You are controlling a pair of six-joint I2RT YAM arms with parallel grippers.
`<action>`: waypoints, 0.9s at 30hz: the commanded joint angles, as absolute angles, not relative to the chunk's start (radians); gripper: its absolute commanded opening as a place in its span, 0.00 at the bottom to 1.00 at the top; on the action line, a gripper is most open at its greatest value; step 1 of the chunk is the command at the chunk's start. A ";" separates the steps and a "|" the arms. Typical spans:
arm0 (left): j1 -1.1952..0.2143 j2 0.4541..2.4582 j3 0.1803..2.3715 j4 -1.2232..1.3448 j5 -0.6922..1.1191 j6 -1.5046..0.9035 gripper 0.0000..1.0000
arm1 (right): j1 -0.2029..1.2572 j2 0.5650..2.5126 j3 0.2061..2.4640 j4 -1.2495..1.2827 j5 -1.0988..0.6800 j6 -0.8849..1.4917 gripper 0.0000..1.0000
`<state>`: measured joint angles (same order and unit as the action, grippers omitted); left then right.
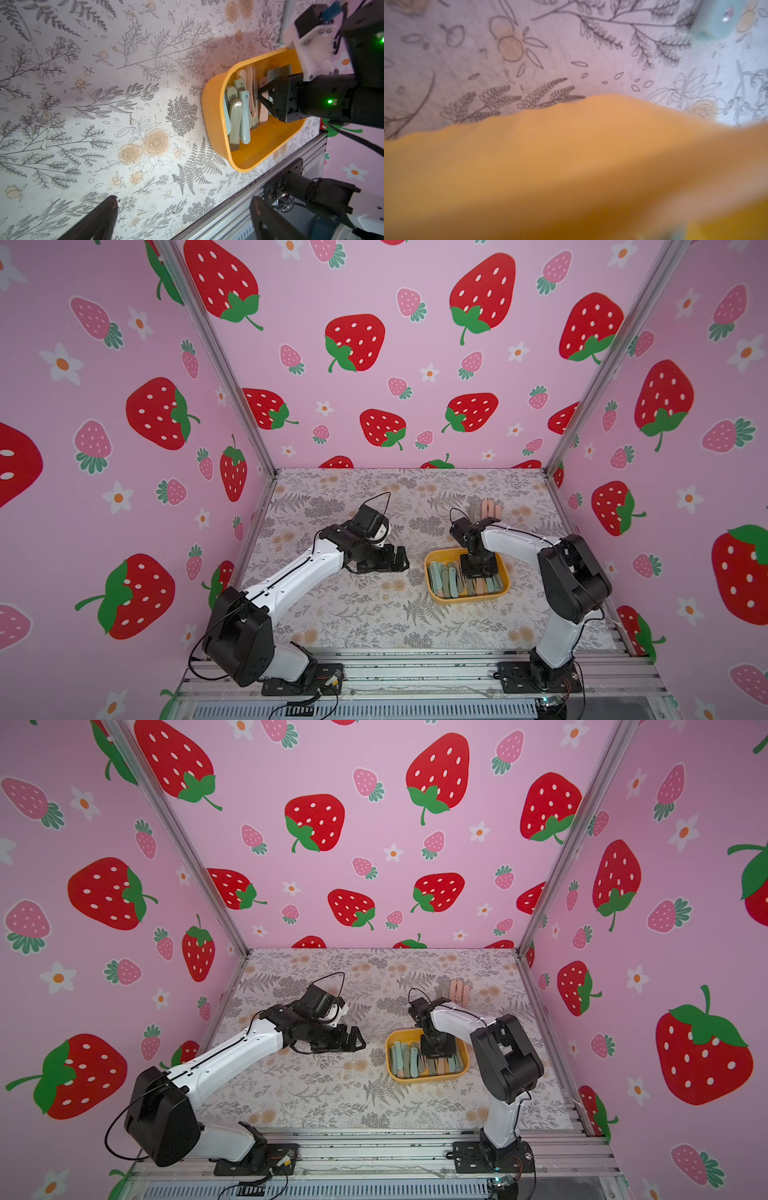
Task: Take the fruit knife out of the storage box
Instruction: Pick up the fruit knife from the storage box.
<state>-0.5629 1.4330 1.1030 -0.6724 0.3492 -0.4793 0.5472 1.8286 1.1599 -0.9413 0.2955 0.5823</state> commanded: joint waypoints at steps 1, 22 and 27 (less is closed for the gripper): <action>-0.567 1.428 1.095 -0.672 0.344 -0.488 0.99 | 0.545 1.907 1.114 -0.910 0.261 0.580 0.36; -0.568 1.500 1.212 -0.691 0.351 -0.461 0.99 | 0.506 1.806 1.210 -1.009 0.307 0.546 0.17; -0.569 1.523 1.302 -0.733 0.352 -0.438 0.99 | 0.500 1.771 1.279 -1.060 0.333 0.532 0.18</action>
<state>-0.5655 1.5173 1.2350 -0.6930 0.3489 -0.4667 0.5041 1.8217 1.2335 -1.0031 0.3145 0.5488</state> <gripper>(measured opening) 0.992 0.230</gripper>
